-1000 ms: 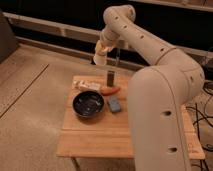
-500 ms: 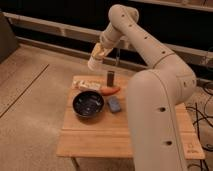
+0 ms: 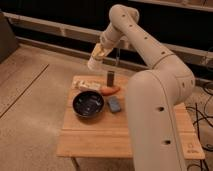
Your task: Place the ceramic cup over the eraser
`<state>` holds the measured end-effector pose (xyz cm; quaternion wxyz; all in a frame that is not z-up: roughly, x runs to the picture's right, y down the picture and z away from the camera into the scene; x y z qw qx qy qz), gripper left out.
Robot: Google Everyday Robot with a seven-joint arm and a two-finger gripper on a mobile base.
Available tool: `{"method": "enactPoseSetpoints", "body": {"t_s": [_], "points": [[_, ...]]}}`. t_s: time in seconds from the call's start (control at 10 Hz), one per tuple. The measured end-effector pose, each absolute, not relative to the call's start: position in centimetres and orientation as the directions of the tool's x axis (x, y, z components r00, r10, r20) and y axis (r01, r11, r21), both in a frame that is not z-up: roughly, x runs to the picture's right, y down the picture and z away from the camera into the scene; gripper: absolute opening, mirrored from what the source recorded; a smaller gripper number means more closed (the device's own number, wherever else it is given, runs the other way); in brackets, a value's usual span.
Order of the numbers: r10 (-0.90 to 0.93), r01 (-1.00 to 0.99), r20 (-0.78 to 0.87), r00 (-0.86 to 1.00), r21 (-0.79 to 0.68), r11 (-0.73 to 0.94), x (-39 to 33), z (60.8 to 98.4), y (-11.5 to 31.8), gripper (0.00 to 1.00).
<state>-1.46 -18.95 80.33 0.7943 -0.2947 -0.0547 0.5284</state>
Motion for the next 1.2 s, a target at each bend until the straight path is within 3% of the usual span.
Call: {"method": "enactPoseSetpoints", "body": {"t_s": [0.4,1.2], "points": [[0.824,-0.858,-0.318,0.469,-0.385,0.339,3.0,81.3,-19.3,0.00],[0.809,-0.879,-0.361,0.463,-0.302,0.369,5.5,82.6,-19.6,0.00]]}}
